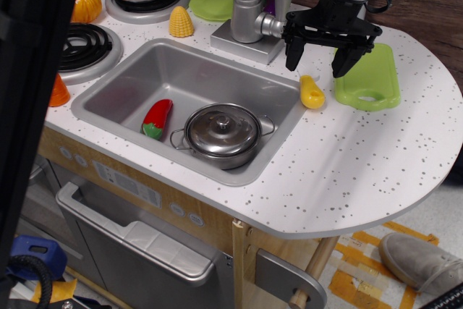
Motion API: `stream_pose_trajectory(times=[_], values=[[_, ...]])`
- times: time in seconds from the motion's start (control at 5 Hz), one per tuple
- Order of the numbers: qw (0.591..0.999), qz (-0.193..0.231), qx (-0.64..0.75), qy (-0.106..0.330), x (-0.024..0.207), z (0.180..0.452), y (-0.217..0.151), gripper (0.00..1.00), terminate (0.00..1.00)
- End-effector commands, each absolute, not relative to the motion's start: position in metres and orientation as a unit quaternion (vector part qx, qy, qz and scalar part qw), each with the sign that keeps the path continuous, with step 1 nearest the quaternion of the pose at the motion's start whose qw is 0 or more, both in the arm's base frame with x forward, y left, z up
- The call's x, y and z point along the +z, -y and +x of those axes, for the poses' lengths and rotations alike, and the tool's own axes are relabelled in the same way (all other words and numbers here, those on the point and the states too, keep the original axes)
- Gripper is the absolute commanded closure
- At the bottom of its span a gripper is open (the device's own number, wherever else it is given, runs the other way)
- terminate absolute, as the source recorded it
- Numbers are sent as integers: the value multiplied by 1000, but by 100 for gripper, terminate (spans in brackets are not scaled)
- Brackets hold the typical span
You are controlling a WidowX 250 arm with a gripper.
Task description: Put knife on cutting board
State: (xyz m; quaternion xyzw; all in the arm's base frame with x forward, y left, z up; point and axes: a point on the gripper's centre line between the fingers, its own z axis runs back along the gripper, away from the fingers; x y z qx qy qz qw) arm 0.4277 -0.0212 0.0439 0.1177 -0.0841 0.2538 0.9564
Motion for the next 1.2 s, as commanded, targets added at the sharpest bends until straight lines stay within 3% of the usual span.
stream_pose_trajectory(times=[0.0,0.8,1.0], values=[[956,118,254,84,44,428,21,0,0],[956,105,258,93,31,426,17,0,0],[954,97,267,93,26,425,16,100,0]])
